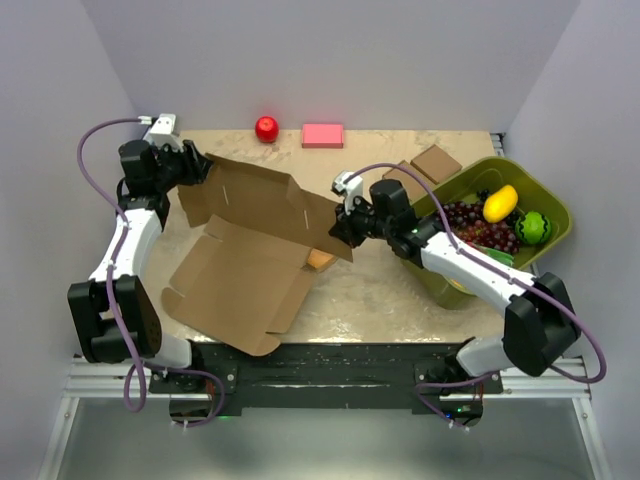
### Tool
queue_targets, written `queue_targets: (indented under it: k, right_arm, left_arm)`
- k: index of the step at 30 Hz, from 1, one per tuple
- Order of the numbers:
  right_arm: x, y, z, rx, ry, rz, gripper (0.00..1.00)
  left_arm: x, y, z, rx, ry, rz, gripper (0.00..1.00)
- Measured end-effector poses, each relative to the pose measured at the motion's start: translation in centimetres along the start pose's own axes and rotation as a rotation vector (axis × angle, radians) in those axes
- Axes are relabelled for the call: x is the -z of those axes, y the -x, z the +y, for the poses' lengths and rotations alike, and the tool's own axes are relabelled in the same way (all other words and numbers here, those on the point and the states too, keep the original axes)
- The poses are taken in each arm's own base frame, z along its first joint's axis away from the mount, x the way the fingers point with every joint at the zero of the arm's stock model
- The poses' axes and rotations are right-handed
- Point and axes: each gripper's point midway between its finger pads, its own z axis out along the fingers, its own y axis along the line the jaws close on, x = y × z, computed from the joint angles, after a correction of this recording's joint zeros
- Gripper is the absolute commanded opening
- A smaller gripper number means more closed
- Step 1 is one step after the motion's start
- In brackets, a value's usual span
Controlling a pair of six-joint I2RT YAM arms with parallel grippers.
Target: Fold the paper box
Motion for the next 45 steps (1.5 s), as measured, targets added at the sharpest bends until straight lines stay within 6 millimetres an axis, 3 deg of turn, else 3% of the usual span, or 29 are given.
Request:
queue_targets:
  k: [2,6,13,17,24,31,39,41,45]
  right_arm:
    - [-0.8,0.2,0.5,-0.004,-0.003,-0.002,0.0]
    - [-2.4,0.8,0.6,-0.009,-0.02,-0.017,0.0]
    - [-3.8,0.2,-1.5,0.011,-0.112,-0.015,0.0]
    - [-3.3,-0.3,-2.9,0.029,-0.184,-0.008,0.0]
    - [-0.4,-0.1,-5.5,0.063,-0.31,-0.014,0.0]
    - [0.3,-0.4,-6.9,0.081,-0.357,0.001,0.0]
    - [0.2,-0.5,-7.1,0.081,-0.359,0.005,0.0]
    - [0.2,-0.5,-7.1,0.08,-0.36,0.005,0.0]
    - [0.2,-0.5,-7.1,0.08,-0.361,0.005,0.0]
  left_arm:
    - [0.2,-0.4,0.7,0.004,0.042,0.014,0.58]
    - [1.5,-0.3,1.5,0.005,0.125,0.013,0.63]
    - [4.0,2.2,1.4,-0.023,0.199,-0.056,0.75]
    - [4.4,2.6,1.4,-0.025,0.21,-0.066,0.8]
    - [5.0,2.6,0.8,-0.027,0.199,-0.069,0.87]
    - [4.8,0.8,-0.5,-0.014,0.128,-0.007,0.89]
    - [4.6,-3.2,-2.1,-0.015,0.088,0.112,0.85]
    - [4.6,-3.4,-2.1,-0.013,0.091,0.12,0.78]
    - [4.6,-3.7,-2.2,-0.015,0.092,0.125,0.54]
